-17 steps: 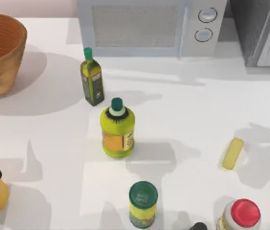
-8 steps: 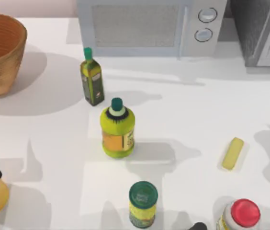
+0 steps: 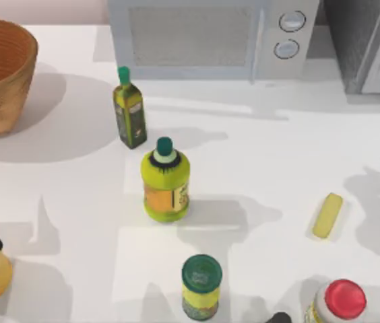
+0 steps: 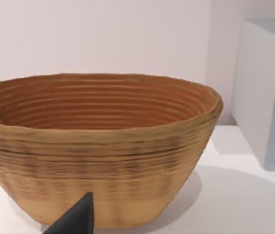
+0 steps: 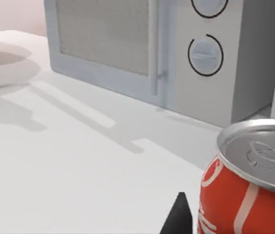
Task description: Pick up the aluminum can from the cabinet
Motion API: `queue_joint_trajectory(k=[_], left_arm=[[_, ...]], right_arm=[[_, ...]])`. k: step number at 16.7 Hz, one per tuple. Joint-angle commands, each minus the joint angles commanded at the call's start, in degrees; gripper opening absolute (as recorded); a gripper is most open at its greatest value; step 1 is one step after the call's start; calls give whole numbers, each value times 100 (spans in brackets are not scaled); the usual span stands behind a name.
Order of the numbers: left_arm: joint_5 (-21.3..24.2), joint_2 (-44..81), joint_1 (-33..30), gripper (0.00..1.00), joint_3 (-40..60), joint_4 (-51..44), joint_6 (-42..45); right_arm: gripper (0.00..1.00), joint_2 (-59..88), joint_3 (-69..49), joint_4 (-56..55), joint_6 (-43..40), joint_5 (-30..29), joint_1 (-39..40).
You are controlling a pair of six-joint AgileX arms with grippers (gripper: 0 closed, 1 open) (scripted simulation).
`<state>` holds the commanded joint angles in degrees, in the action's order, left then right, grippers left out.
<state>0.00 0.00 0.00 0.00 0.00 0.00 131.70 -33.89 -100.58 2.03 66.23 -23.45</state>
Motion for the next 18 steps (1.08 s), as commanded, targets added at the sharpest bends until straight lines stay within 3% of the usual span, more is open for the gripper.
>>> queue_joint_trajectory(k=[5, 18], left_arm=[[0, 0, 0, 100, 0, 0, 0], [0, 0, 0, 100, 0, 0, 0]], right_arm=[[0, 91, -10, 37, -31, -76, 39], [98, 91, -10, 37, -31, -76, 39]])
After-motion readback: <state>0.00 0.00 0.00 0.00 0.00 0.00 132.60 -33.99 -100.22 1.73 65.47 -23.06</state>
